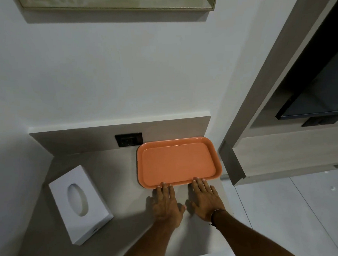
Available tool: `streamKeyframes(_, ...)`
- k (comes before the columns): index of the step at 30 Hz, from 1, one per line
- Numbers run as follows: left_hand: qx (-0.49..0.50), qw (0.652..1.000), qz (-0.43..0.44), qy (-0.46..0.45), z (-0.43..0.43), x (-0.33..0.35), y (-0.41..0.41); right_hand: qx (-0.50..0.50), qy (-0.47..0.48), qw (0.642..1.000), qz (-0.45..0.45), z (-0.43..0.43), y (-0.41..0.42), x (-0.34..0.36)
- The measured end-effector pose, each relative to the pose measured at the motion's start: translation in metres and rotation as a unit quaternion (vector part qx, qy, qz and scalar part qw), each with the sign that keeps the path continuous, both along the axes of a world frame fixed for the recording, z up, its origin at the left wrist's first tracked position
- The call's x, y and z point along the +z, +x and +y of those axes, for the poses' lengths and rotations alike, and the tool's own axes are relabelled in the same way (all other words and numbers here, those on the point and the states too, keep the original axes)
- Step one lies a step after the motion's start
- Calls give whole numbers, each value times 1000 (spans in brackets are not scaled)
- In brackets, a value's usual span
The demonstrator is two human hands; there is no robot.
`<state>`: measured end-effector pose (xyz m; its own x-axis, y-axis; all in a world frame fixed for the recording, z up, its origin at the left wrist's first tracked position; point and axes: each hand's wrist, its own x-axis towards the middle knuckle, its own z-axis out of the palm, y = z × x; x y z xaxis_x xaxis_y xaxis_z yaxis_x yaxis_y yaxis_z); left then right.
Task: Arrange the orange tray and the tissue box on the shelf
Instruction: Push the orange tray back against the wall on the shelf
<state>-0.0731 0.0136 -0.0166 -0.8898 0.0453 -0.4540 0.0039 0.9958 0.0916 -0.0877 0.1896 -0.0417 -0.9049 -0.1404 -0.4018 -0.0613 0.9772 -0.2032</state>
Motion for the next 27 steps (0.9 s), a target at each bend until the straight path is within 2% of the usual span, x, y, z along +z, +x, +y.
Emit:
streamKeyframes(11,11,1000,17,8,-12,13,14,12,-1,1000,15,-6,15,17)
streamKeyframes(19,101,994,24,24,-61,49,75,84,-1,996,34,-44,52,45)
streamKeyframes(27,200,978,63,14,-153,68,130,172,-21,984,38,-140,73,59)
